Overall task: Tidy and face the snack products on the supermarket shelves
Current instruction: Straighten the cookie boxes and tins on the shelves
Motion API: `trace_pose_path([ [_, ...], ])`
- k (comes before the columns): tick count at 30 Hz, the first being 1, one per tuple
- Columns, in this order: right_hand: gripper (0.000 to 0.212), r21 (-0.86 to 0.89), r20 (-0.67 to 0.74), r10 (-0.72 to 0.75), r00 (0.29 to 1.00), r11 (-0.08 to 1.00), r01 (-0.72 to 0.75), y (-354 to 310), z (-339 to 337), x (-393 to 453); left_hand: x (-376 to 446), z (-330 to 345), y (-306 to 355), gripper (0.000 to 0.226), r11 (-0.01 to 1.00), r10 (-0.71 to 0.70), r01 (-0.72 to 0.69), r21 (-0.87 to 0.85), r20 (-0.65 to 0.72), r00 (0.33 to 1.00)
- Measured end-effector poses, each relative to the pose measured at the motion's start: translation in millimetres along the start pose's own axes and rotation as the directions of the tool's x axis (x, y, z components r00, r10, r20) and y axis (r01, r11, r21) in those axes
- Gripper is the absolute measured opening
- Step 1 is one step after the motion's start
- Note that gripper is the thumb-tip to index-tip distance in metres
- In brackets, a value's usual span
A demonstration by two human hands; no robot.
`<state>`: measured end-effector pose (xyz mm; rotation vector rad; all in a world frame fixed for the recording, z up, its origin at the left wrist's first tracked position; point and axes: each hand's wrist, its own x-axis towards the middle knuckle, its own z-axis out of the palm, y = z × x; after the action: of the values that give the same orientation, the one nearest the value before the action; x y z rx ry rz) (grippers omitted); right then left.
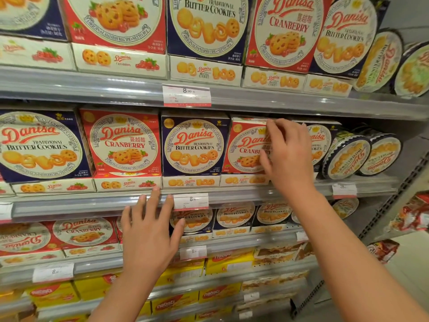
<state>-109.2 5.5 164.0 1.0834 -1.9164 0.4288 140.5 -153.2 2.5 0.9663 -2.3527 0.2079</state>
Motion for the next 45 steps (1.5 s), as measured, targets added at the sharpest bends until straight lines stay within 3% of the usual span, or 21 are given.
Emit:
trace_pose_path([
  [10, 0.06, 0.117, 0.051, -0.046, 0.998, 0.992, 0.04, 15, -16, 7, 0, -4, 3, 0.064, 1.0, -0.017, 0.017, -0.008, 0.035, 0.999],
  [17, 0.066, 0.11, 0.181, -0.109, 0.977, 0.99, 0.09, 24, -35, 17, -3, -11, -4, 0.067, 0.999, 0.039, -0.037, -0.018, 0.115, 0.993],
  [21, 0.063, 0.181, 0.264, -0.127, 0.956, 0.98, 0.08, 21, -53, 16, -3, -32, -12, 0.062, 0.986, 0.069, -0.047, -0.162, 0.13, 0.989],
  [25, 0.063, 0.235, 0.271, -0.151, 0.951, 0.968, 0.086, 18, -73, 12, 10, -68, -45, 0.052, 0.941, 0.028, -0.047, -0.335, -0.059, 0.998],
  [28, 0.065, 0.303, 0.245, -0.164, 0.956, 0.949, 0.085, 9, -83, 12, 32, -99, -88, 0.05, 0.96, -0.018, -0.055, -0.275, -0.257, 0.966],
  [31, 0.061, 0.42, 0.243, -0.192, 0.951, 0.905, 0.076, -10, -93, 14, 58, -124, -132, 0.057, 0.99, -0.049, -0.003, -0.139, -0.366, 0.929],
  [39, 0.062, 0.58, 0.235, -0.281, 0.931, 0.808, 0.098, -63, -89, 17, 89, -141, -175, 0.075, 0.988, -0.085, 0.113, 0.103, -0.24, 0.967],
  [45, 0.052, 0.594, 0.192, -0.297, 0.936, 0.794, 0.13, -87, -83, 14, 58, -144, -182, 0.07, 0.999, -0.014, 0.031, 0.031, -0.434, 0.901],
])
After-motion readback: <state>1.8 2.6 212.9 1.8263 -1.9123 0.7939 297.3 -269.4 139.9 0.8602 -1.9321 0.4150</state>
